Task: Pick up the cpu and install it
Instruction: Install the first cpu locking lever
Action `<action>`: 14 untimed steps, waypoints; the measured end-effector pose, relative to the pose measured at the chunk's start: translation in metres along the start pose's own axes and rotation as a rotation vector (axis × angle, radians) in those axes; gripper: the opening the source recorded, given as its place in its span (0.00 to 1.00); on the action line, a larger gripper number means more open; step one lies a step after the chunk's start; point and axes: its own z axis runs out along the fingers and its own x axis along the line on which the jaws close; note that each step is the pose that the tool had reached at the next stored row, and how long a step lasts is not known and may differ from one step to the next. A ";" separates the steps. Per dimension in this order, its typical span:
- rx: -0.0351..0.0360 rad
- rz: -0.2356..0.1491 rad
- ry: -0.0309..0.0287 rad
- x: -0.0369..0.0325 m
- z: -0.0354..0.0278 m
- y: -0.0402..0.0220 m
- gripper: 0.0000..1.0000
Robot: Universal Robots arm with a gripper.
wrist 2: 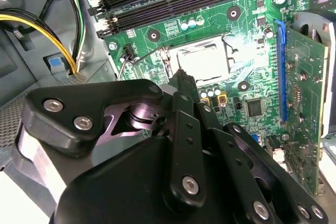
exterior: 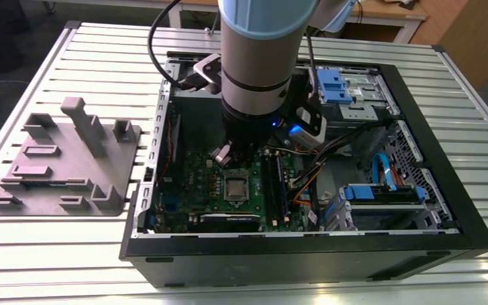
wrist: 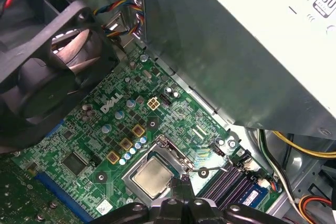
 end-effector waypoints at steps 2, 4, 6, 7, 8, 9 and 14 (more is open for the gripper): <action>-0.0001 0.000 0.0000 0.0000 0.0000 0.0001 0.10; 0.0000 0.000 0.0000 0.0001 0.0000 0.0001 0.10; 0.0000 0.000 0.0000 0.0002 0.0000 0.0002 0.10; 0.0000 0.000 0.0001 0.0002 0.0000 0.0002 0.10; 0.0000 0.000 0.0001 0.0002 0.0000 0.0002 0.10; 0.0001 0.000 0.0002 0.0001 0.0002 0.0003 0.10; -0.0002 0.000 -0.0001 -0.0023 0.0017 0.0022 0.10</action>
